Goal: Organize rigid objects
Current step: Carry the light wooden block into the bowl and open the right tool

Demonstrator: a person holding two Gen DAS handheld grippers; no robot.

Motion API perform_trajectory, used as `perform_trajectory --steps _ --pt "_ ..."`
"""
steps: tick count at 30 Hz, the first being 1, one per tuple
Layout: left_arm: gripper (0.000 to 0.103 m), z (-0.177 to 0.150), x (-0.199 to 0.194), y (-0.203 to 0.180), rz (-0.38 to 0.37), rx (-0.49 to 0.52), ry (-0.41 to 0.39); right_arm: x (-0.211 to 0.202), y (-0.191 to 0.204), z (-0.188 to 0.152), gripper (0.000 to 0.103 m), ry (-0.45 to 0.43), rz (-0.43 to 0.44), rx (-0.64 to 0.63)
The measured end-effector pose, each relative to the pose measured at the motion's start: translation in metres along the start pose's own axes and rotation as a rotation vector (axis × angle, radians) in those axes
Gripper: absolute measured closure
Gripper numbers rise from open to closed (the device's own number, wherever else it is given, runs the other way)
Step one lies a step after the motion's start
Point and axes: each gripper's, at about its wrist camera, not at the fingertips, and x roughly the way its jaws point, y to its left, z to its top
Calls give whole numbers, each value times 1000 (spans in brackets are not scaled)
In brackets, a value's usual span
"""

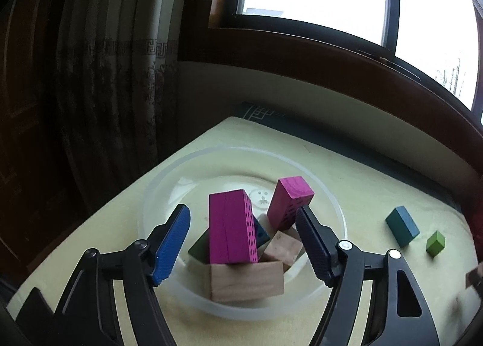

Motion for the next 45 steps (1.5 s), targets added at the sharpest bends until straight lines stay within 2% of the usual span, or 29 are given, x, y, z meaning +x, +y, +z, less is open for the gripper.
perform_trajectory --steps 9,15,25,31,40,45 --pt "29 -11 -16 17 16 -60 -7 -2 72 3 33 17 126 -104" --pt "28 -17 -14 28 50 -98 4 9 128 -4 33 72 239 -194" --pt "28 -26 -18 40 59 -160 -4 35 215 -13 33 159 362 -360" --pt "28 -29 -15 44 68 -189 5 55 250 -16 33 211 402 -408" --pt "28 -33 -22 61 103 -289 -30 84 283 -21 33 269 425 -468" --pt "28 -34 -22 62 105 -287 -30 101 299 -26 33 295 427 -486"
